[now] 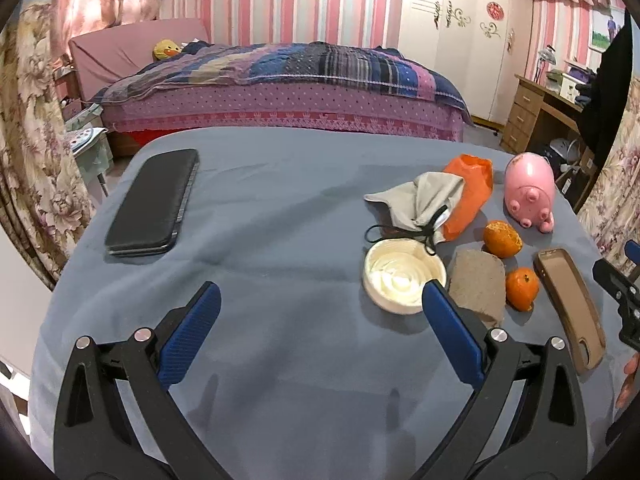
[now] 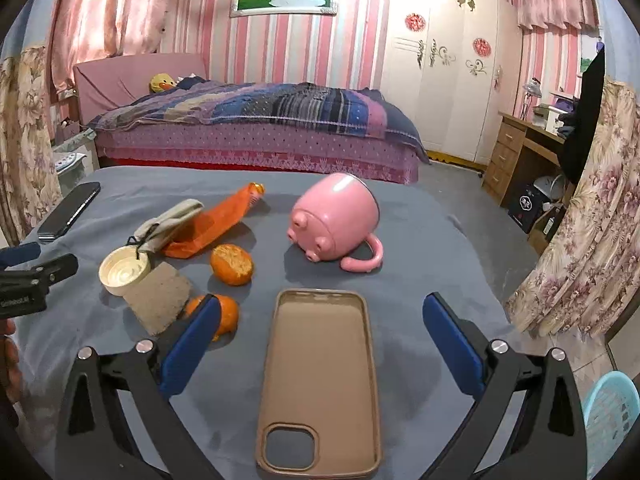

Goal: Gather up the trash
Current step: 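Move both grippers back over the bed toward the remaining items, then grasp the cream plastic lid with the left gripper while the right grasps the orange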

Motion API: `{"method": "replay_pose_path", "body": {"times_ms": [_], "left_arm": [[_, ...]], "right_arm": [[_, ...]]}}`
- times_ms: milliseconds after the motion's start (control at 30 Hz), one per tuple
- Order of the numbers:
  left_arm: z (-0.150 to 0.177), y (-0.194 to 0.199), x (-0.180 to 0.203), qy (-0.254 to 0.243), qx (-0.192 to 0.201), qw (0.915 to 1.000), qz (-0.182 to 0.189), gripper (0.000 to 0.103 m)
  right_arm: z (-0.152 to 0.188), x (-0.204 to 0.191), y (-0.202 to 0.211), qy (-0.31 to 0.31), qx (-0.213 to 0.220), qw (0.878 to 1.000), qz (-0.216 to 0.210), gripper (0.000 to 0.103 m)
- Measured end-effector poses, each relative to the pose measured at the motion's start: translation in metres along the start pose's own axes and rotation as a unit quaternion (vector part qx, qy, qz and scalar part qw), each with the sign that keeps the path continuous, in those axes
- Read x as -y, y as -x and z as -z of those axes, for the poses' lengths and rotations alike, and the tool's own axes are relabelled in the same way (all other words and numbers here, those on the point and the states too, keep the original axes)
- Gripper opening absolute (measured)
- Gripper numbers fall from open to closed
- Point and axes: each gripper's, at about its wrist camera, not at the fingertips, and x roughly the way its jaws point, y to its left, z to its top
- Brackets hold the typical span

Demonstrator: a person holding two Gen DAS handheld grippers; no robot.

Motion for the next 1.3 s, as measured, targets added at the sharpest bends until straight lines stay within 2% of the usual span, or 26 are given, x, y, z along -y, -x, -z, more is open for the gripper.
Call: {"method": "replay_pose_path", "body": {"times_ms": [267, 400, 500, 667, 800, 900, 967, 1133, 1300], "left_arm": [[-0.006, -0.026, 0.014, -0.013, -0.022, 0.9996, -0.01, 0.097], [-0.009, -0.036, 0.015, -0.005, -0.038, 0.9993, 0.002, 0.097], [-0.011, -0.042, 0.018, -0.004, -0.044, 0.999, 0.008, 0.092], [-0.012, -0.052, 0.025, -0.013, -0.063, 0.9979, 0.012, 0.075], [-0.01, -0.056, 0.027, -0.015, -0.071, 0.9971, 0.024, 0.071], [-0.009, -0.055, 0.028, -0.014, -0.068, 0.9964, 0.047, 0.053], [-0.008, -0.052, 0.029, -0.018, -0.069, 0.9955, 0.062, 0.035], [-0.004, -0.044, 0.034, -0.031, -0.068, 0.9954, 0.061, 0.035], [0.001, -0.027, 0.019, -0.028, -0.056, 0.9969, 0.046, 0.035]], "right_arm": [[0.006, 0.002, -0.01, -0.013, -0.015, 1.0, -0.003, 0.099], [0.008, 0.003, -0.017, -0.018, -0.023, 1.0, -0.001, 0.099], [0.009, 0.007, -0.021, -0.031, -0.03, 0.999, -0.009, 0.099], [0.01, 0.009, -0.022, -0.035, -0.028, 0.999, -0.002, 0.099], [0.01, 0.01, -0.024, -0.039, -0.031, 0.999, -0.003, 0.099], [0.011, 0.008, -0.027, -0.041, -0.038, 0.998, -0.008, 0.099], [0.012, 0.008, -0.027, -0.043, -0.039, 0.998, -0.008, 0.099], [0.012, 0.008, -0.026, -0.05, -0.038, 0.998, -0.012, 0.099], [0.014, 0.005, -0.026, -0.05, -0.039, 0.998, -0.015, 0.099]]}}
